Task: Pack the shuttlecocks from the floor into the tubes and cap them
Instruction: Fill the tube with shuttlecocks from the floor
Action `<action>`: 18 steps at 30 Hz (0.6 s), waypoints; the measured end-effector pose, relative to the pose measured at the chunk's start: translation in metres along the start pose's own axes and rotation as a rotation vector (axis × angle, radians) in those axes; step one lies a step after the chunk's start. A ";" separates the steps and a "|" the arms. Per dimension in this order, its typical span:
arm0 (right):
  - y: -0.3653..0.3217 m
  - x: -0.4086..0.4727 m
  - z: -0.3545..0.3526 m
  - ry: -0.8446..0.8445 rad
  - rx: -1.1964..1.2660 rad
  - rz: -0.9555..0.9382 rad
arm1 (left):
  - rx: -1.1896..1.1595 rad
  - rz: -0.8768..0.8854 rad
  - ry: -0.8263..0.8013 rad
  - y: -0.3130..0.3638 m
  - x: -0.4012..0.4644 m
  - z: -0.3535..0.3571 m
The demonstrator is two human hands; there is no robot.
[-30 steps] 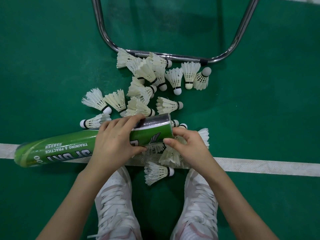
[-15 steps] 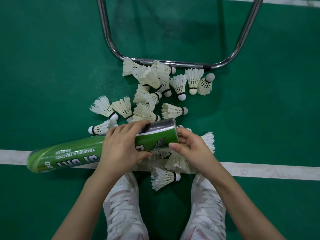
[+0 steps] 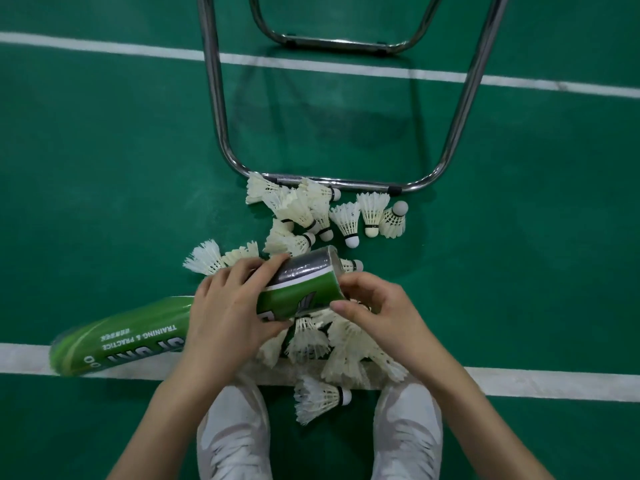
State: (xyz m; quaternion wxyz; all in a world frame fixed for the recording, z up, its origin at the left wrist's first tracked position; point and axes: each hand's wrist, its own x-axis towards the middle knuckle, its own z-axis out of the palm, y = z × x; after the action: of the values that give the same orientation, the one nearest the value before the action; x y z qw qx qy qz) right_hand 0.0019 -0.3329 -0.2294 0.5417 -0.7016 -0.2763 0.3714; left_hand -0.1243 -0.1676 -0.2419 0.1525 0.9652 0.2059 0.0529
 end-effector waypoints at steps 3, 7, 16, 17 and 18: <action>-0.020 0.004 -0.009 0.039 -0.036 -0.051 | 0.016 0.022 0.068 0.006 0.011 -0.024; -0.053 0.010 -0.020 0.083 -0.052 -0.120 | 0.025 0.027 0.131 0.013 0.030 -0.052; -0.148 0.005 -0.056 0.223 -0.054 -0.301 | -0.092 0.040 0.128 0.052 0.070 -0.136; -0.158 0.004 -0.060 0.240 -0.067 -0.322 | -0.110 0.042 0.137 0.056 0.072 -0.144; -0.167 0.002 -0.064 0.254 -0.084 -0.343 | -0.127 0.040 0.147 0.060 0.075 -0.151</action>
State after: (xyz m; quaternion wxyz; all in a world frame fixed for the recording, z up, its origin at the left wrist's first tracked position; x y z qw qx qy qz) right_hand 0.0580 -0.3235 -0.0600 0.5978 -0.7074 -0.3361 0.1707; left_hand -0.0586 -0.1474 -0.0768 0.1967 0.9510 0.1937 0.1395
